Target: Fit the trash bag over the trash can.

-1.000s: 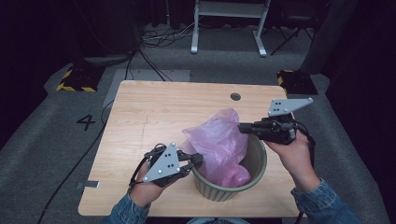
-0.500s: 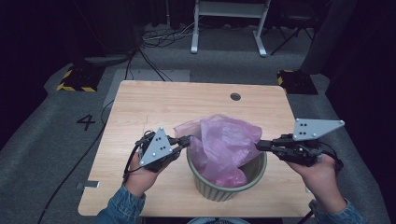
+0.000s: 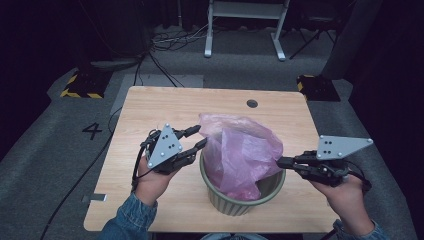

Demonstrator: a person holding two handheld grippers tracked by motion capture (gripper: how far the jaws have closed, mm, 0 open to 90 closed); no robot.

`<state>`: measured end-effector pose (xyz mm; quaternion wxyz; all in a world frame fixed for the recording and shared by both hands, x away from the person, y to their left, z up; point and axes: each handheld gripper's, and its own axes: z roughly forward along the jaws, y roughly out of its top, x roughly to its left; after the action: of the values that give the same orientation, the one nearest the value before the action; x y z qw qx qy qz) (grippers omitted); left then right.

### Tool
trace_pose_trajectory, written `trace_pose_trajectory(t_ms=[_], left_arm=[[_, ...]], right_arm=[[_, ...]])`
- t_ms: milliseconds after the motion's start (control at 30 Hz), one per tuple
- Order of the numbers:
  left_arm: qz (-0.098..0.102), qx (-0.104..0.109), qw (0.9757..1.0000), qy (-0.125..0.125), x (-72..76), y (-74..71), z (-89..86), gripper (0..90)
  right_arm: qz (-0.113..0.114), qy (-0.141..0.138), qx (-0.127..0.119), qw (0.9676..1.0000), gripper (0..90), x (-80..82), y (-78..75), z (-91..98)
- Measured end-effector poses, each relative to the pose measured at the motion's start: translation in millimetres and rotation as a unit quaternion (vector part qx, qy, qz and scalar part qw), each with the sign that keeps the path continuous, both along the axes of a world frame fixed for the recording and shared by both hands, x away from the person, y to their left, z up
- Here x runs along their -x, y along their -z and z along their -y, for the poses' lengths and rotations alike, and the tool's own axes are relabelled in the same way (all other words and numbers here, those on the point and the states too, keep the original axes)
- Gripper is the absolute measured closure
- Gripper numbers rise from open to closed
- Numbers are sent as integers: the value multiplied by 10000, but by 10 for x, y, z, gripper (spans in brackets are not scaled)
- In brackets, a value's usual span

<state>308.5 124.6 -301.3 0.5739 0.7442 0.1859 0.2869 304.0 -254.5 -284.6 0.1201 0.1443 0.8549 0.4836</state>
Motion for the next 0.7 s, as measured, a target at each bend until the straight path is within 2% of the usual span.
trace_pose_trajectory(t_ms=[33, 100, 233, 300, 333, 367, 433, 567, 633, 700], left_arm=[[-41, 101, 9999, 108, 7, -35, 9, 600], [-95, 245, 9996, 120, 31, -95, 19, 596], [-78, 315, 9995, 22, 47, -158, -14, 591], [-128, 351, 9992, 150, 42, -182, -2, 588], [-94, 274, 9992, 288, 55, -204, 62, 576], [-94, 274, 9992, 288, 55, -204, 62, 569], [-58, 137, 9985, 533, 83, -239, 166, 558], [-29, -40, 9953, 968, 130, -291, 415, 541], [-56, -130, 9939, 1092, 126, -295, 514, 541], [-205, -210, 9915, 1269, 100, -288, 621, 541]], right_arm=[[16, -5, 26, 10000, 896, 5, -1, -18], [37, -9, 59, 10000, 896, 11, -3, -45], [34, 22, 48, 10000, 896, 11, 15, -53], [17, 31, 43, 10000, 896, 14, 30, -53], [25, 25, 60, 10000, 896, 27, 39, -66], [25, 25, 60, 10000, 896, 27, 39, -66], [56, 17, 83, 9999, 896, 43, 34, -87], [117, -84, 98, 9998, 895, 61, 40, -187], [131, -107, 117, 9998, 895, 67, 43, -206], [167, -167, 172, 9996, 895, 84, 53, -256]])
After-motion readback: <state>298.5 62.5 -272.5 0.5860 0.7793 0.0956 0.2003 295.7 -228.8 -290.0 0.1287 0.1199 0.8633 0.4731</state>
